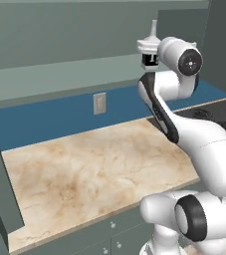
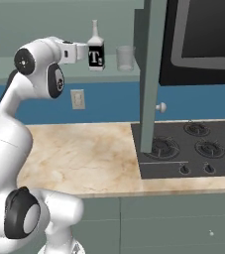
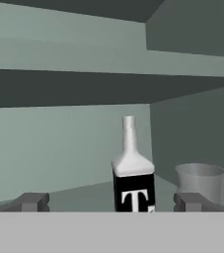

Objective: There is a bowl on the dining counter. Grab a lemon wedge from the fridge and place it in the bowl. Then get the liquor bottle and glass cup from the cabinet and place them next to the bowl.

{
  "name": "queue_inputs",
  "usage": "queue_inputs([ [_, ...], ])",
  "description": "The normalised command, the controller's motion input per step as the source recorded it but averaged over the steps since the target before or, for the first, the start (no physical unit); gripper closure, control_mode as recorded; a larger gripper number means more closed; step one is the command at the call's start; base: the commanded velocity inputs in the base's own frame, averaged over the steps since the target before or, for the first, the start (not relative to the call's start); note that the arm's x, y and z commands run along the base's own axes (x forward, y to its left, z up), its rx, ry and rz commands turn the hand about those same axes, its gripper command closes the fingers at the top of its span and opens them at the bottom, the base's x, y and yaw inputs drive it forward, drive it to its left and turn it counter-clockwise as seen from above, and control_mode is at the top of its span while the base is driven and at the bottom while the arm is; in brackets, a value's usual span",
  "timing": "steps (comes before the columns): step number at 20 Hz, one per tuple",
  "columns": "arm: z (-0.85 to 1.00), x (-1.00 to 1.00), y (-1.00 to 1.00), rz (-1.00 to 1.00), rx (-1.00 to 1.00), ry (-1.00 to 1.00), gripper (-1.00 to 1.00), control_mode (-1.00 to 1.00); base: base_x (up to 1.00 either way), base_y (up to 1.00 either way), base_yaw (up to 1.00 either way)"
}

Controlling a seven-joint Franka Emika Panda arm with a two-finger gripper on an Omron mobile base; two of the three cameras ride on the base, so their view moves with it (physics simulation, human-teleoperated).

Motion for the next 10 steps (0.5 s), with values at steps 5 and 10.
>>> queue_inputs([
  [5,0.00,0.19,-0.20,0.06,0.00,0.00,-1.00,-1.00,0.00,0.00,0.00],
  [10,0.03,0.15,-0.17,0.03,0.00,0.00,-1.00,-1.00,0.00,0.00,0.00],
])
